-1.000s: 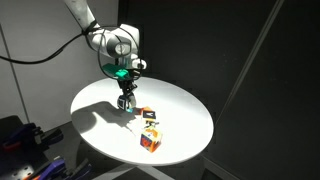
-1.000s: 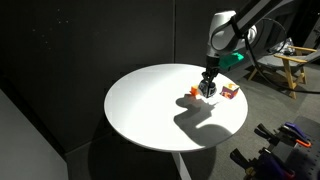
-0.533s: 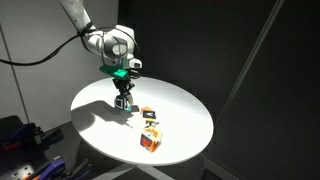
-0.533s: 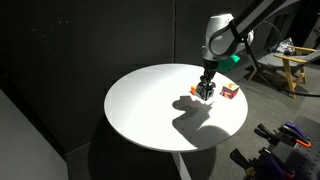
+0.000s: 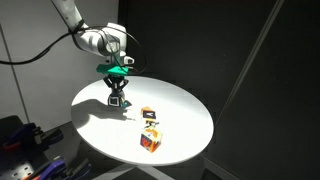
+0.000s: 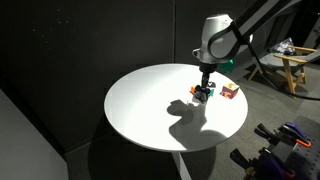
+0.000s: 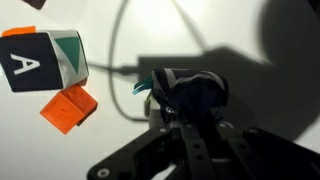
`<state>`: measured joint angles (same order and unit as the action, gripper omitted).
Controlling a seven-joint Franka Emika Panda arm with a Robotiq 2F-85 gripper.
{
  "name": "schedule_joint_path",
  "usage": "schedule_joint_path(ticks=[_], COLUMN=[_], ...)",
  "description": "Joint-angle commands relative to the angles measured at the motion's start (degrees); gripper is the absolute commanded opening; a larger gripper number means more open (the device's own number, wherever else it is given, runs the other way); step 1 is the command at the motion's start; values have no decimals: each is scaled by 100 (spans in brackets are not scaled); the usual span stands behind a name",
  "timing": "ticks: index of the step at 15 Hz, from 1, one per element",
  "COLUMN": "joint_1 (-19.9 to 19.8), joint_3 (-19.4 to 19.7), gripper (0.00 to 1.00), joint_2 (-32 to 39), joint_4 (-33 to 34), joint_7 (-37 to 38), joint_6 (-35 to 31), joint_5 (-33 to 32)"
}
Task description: Move the white and blue block to the left
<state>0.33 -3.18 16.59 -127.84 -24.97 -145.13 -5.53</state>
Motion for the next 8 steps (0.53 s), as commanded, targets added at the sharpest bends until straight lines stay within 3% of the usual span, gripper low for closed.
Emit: schedule_joint_path(ticks=[1,6,7,8], joint_1=[-157,-122,-58,-57], joint_3=[-244,-250,-227,-226], gripper=[4,4,4,11], joint_2=[-353,-504,-292,-302], joint_4=[-255,-341,-214,-223], joint_7=[-966,-2172,-1796,-1836], joint_6=[145,262,171,172], joint_5=[-105,-337,-147,-160])
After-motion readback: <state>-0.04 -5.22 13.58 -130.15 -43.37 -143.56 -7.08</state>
